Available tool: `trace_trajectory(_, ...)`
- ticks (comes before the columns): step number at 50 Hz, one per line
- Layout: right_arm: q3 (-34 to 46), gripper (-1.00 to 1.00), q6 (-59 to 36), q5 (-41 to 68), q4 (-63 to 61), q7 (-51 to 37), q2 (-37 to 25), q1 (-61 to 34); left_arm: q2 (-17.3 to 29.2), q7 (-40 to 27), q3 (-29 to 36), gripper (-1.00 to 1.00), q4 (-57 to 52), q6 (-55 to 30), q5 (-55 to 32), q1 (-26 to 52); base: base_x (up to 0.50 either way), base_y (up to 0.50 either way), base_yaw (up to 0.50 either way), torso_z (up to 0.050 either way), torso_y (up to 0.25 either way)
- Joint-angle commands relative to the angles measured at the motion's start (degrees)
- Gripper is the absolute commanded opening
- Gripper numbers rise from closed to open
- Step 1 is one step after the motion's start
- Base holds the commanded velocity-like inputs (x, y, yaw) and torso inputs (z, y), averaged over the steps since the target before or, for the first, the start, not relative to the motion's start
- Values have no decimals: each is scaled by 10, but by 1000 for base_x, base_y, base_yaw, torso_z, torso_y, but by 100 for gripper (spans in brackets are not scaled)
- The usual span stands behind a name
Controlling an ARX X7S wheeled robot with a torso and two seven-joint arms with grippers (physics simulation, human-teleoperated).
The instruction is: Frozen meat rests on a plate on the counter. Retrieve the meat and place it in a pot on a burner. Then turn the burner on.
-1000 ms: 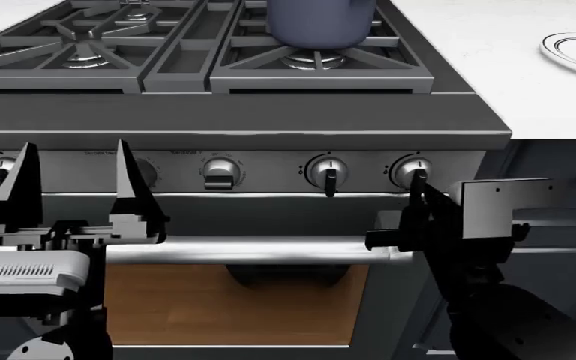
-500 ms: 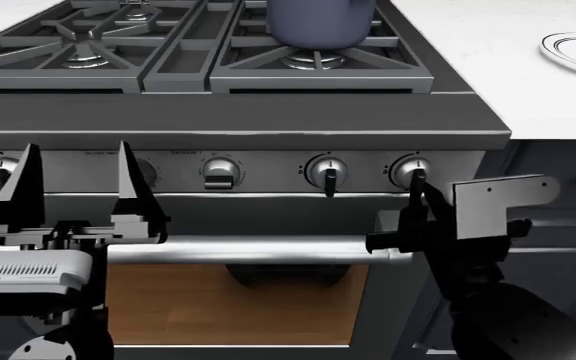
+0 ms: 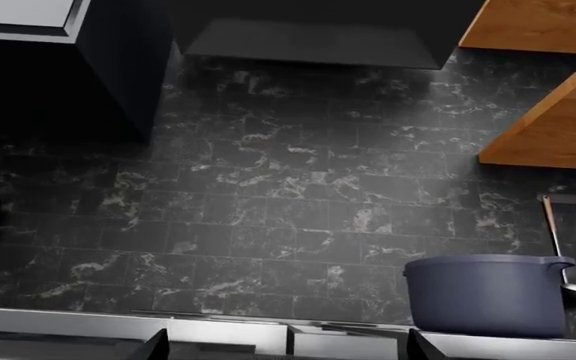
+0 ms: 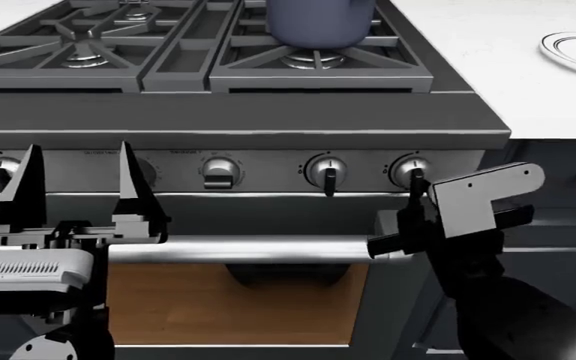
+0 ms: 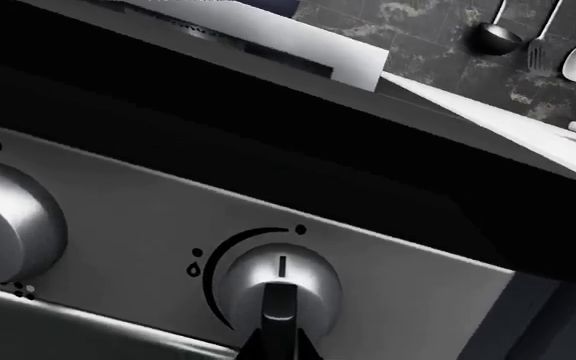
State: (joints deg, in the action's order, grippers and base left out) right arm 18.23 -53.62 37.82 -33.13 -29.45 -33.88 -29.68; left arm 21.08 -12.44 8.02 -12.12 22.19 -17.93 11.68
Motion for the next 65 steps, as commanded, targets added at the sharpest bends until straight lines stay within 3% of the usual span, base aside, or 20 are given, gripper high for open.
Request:
trace_trajectory(1,28,-100,-13,13,-26,16,-8,-28,1,0,1,100,0,0,-2,0,0,0,0,0,0)
trace_trajectory(28,88,-100,-50,-13,-37,27,-29,-72,3,-2,3,100,7,1,-6,4,0,0,0,0,1)
trace_trajectory(49,85,-100,-55,-7,-36,22,-28,-74,4,-3,5,100,12,3,-8,5,0,0,0,1,1)
trace_trajectory(50,84,100,-55,-6,-36,22,-28,-74,4,-3,5,100,12,3,-8,4,0,0,0,0,0)
trace_trajectory(65,57,100,-69,8,-55,-5,-33,-60,6,-4,6,100,8,2,-12,3,0,0,0,0,0)
